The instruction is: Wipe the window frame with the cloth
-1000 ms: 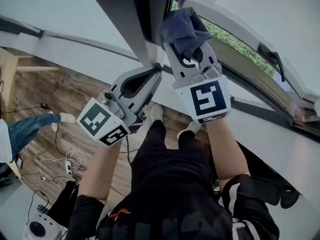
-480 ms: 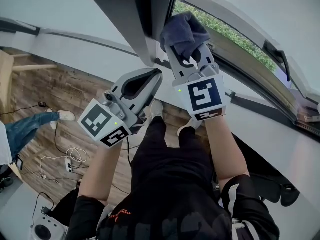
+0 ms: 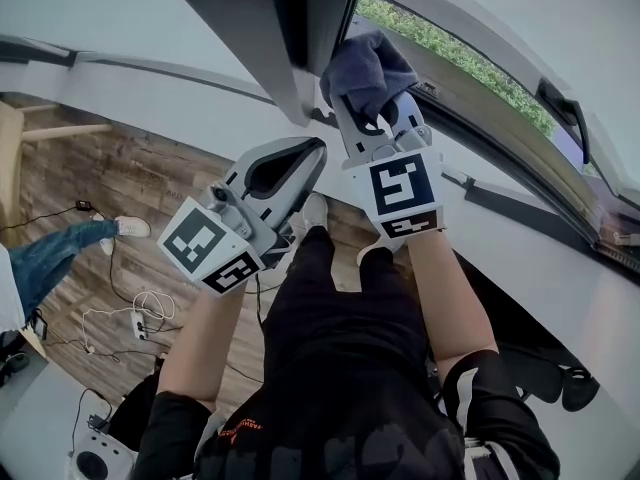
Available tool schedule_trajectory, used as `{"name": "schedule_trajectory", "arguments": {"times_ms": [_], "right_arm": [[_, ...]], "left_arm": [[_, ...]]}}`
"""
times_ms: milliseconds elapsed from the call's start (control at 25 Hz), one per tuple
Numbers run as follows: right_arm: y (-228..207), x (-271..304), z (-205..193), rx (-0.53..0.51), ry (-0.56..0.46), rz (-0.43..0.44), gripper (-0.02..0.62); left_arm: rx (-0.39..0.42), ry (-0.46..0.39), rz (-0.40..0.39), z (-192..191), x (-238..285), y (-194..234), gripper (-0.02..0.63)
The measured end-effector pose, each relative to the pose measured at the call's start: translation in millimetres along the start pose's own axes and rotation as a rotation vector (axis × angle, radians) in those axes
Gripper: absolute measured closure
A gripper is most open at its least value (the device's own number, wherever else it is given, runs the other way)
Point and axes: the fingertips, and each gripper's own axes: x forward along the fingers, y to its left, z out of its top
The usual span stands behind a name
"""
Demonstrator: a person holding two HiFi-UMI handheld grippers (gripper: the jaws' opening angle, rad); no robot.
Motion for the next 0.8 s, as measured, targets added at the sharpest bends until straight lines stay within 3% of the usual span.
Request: {"name": "schedule_trajectory", "arguments": {"times_ms": [400, 800], "right_arm": [[-0.4, 7.8, -23.4, 0.016, 0.111, -0.019, 0.542], [-17.7, -10.3, -31.7, 0.031, 0.122, -0.054, 0.542]], "left_arm": [[-0.015, 0.017, 0.007, -10.3, -1.5, 2.3, 0.584], [-0.006, 0.031, -0.012, -11.7, 13.3, -9.3, 0.584]]}}
